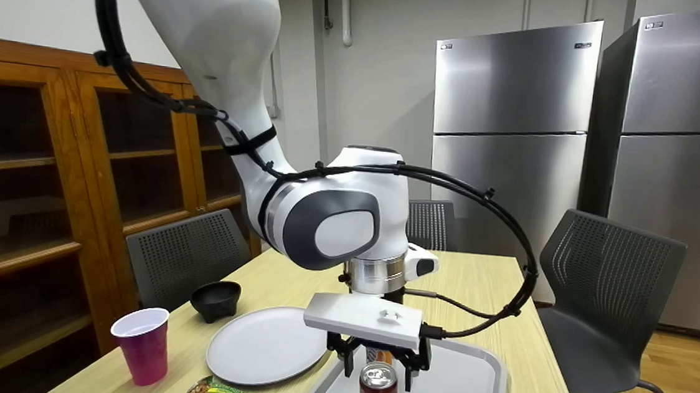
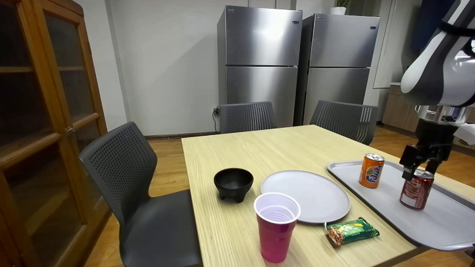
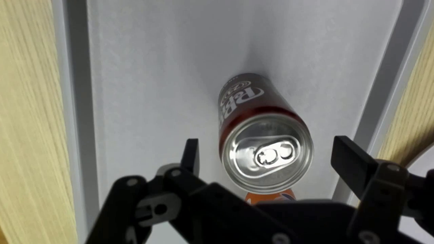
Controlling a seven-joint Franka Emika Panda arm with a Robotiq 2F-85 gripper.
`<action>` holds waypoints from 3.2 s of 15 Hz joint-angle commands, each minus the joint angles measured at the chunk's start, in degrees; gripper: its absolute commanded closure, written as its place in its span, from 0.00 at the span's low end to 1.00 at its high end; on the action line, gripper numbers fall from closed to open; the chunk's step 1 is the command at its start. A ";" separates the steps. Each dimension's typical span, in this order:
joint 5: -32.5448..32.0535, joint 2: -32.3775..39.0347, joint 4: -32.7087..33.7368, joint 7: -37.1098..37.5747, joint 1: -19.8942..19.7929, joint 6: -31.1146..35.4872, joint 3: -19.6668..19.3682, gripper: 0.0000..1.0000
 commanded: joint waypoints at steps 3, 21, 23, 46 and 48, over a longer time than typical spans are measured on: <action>1.45 2.31 1.89 -3.04 -1.21 -0.72 1.22 0.00; -3.25 2.52 1.92 -1.36 -7.26 0.15 6.60 0.62; -3.60 1.80 1.43 -1.69 -7.24 0.07 6.79 0.62; -0.75 -9.19 -4.71 -14.36 0.83 -4.35 10.29 0.62; -0.24 -8.30 -4.10 -14.33 2.84 -4.40 11.49 0.62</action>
